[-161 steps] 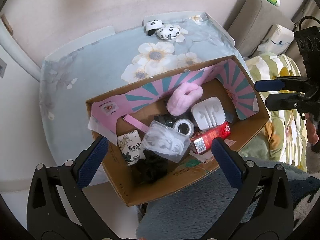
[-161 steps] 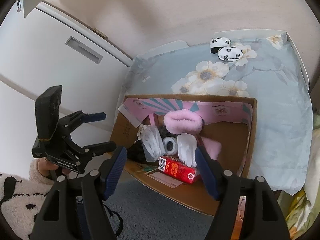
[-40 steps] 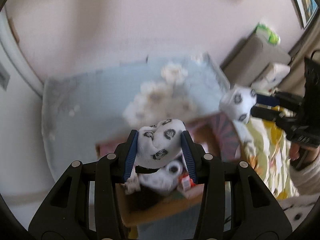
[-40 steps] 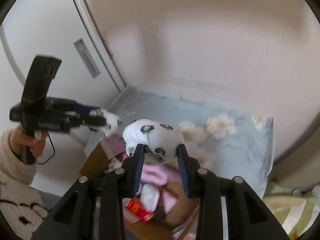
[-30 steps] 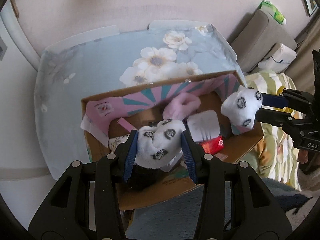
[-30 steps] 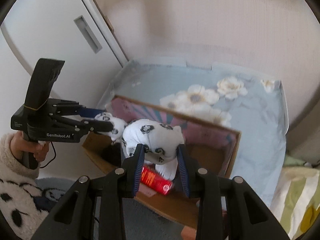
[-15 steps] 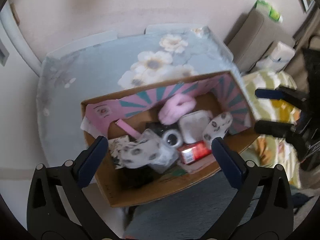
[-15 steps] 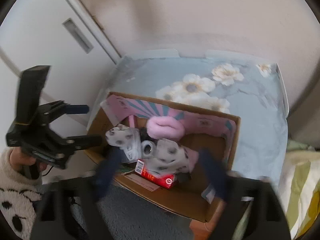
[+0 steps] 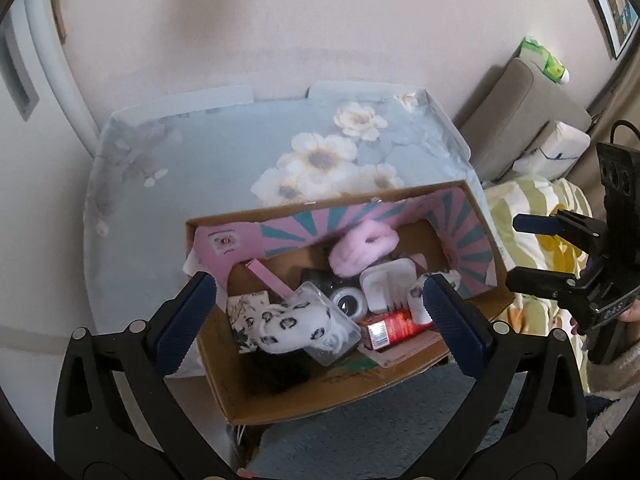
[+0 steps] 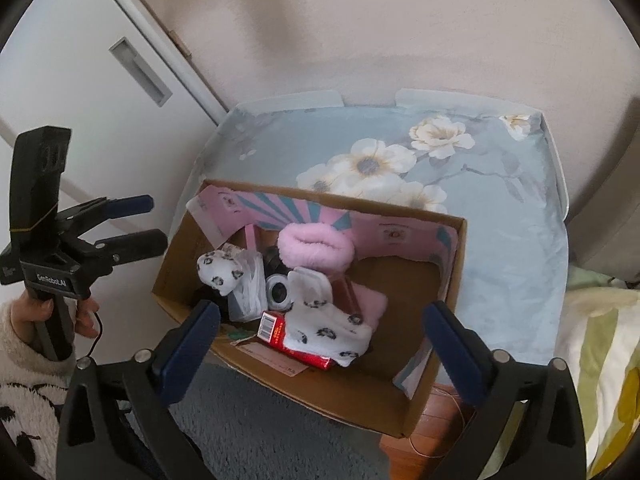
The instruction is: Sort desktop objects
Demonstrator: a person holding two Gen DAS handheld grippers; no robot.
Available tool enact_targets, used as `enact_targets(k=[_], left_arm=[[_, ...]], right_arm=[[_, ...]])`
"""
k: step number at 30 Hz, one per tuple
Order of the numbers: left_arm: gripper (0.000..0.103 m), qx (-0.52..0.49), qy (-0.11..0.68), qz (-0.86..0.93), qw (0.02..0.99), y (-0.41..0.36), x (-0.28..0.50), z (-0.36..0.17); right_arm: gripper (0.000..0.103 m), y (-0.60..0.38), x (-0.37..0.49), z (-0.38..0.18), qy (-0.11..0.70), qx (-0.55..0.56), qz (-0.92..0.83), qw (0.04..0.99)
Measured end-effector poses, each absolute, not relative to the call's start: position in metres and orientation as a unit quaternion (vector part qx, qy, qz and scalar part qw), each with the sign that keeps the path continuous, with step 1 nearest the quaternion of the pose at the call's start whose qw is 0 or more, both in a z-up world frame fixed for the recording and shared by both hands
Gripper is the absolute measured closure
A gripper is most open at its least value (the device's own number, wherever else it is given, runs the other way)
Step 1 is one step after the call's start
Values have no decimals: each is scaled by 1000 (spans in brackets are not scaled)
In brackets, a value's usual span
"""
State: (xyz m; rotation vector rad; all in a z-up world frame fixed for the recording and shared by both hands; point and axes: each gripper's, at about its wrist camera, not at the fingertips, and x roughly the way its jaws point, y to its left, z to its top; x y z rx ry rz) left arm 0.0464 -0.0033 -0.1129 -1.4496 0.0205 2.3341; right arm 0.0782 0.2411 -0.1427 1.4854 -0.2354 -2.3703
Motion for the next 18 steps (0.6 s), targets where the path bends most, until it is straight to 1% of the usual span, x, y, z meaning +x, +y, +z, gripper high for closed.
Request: enact_targets(k=[4,6,9,14,18], left_arm=[[0,-500,15,851,162,-15,38,-90],[0,-481,13,866,136,-25,33,-73],[0,-438,7,895,89,-41,31,-47],[0,-389,15,921,25,-52,37,-31],[0,-380,15,925,-9,-58,38,-34]], right_arm=[[1,245,75,-131,-67,521,-840,133],[1,245,70,-120,-39,523,-846,96],[1,248,65,-93,-11,495,-868,38],[1,251,60,-63,-13,452,-891,-33],[1,255,56,-61,-25,438,-896,-67]])
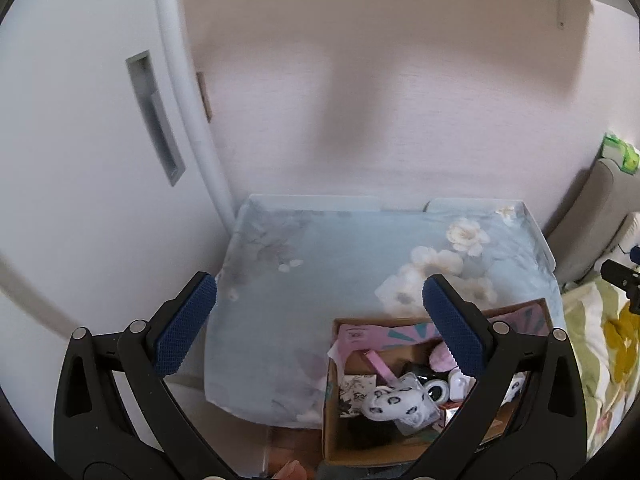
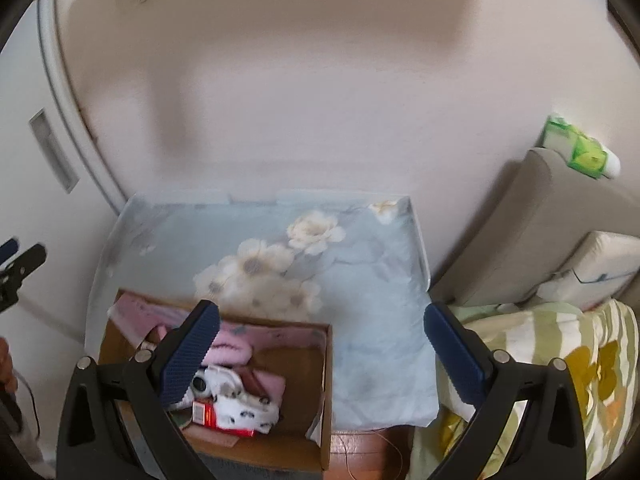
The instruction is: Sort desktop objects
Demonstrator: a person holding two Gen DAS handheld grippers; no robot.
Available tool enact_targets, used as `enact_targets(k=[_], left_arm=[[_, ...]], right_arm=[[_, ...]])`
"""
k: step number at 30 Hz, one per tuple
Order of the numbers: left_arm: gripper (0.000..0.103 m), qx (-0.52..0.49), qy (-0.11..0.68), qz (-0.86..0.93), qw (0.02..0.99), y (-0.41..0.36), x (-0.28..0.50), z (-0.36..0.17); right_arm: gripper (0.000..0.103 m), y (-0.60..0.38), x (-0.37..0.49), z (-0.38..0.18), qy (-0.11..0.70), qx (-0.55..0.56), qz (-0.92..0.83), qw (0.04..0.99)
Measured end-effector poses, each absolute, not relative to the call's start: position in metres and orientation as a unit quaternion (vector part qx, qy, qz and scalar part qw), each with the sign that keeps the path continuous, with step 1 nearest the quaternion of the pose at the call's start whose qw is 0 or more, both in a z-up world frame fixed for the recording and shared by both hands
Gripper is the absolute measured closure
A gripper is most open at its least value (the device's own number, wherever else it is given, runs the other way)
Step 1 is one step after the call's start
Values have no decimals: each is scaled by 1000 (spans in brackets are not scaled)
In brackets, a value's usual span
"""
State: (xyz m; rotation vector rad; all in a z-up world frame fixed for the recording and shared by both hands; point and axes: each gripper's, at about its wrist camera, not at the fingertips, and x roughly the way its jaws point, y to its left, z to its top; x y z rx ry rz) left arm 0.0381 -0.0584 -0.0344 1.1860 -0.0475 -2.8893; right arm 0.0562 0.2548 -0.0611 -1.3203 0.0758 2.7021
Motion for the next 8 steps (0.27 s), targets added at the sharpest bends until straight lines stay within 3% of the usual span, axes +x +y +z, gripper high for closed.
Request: enact_targets(k=[8], left_arm=[[0,382,-25,-924,20,-65,32,-45]], right_arm=[[1,258,52,-69,47,-451,888,75]])
